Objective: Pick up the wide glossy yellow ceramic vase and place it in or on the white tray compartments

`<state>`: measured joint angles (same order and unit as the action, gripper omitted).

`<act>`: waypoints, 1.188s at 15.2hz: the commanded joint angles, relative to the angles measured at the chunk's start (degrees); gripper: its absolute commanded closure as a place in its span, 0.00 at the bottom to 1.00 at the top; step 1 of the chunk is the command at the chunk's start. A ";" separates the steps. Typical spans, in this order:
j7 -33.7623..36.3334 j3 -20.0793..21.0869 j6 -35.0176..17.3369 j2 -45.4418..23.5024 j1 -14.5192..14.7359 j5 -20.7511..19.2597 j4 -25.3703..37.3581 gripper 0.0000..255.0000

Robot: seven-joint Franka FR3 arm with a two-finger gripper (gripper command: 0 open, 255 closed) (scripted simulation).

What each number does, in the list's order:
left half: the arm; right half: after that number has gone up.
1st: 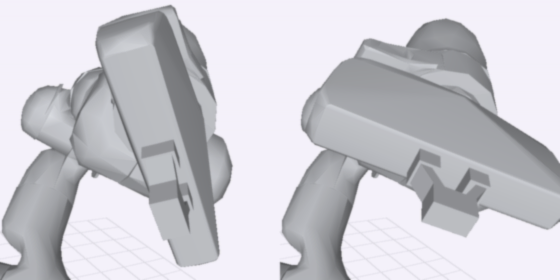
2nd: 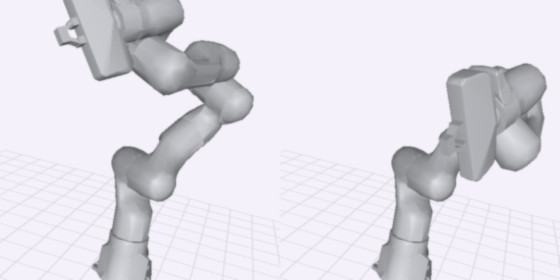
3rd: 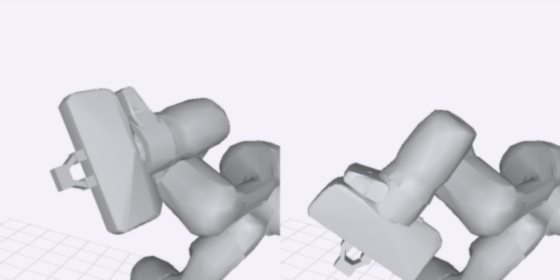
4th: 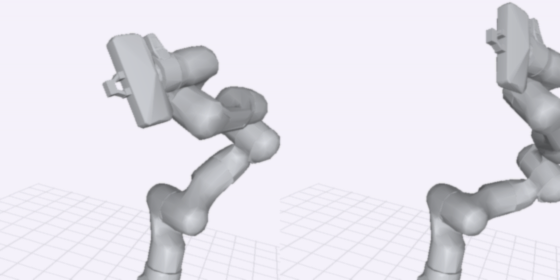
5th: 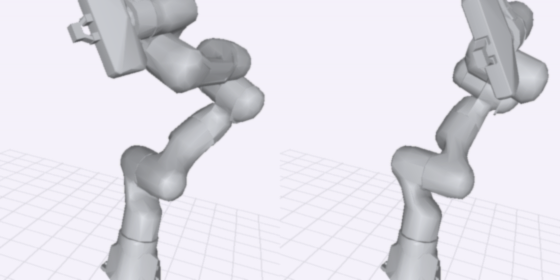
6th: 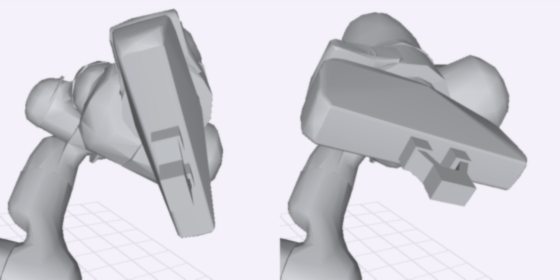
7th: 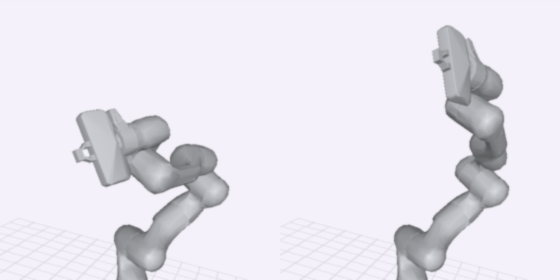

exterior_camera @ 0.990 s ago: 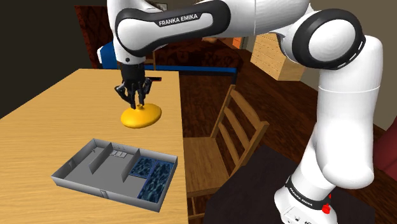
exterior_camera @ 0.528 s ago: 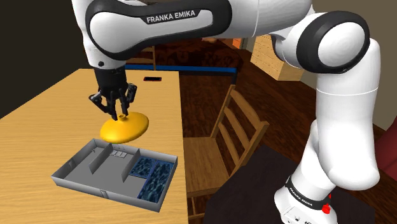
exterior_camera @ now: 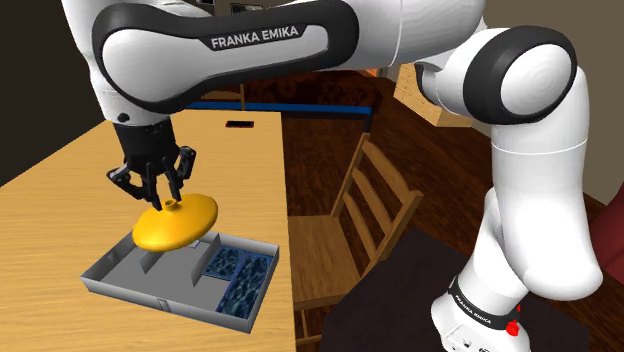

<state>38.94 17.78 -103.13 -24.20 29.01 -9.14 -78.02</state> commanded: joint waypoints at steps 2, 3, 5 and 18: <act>0.28 -0.01 -2.20 0.14 -0.10 -0.04 -2.33 1.00; 0.34 -0.03 -2.95 0.10 -0.14 -0.07 -3.04 1.00; 0.45 -0.08 -4.42 -0.02 -0.22 -0.15 -4.40 1.00; 1.34 -0.55 -13.14 -1.99 -0.38 -1.10 -11.28 1.00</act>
<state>40.17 17.26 -115.83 -25.91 28.56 -10.14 -89.11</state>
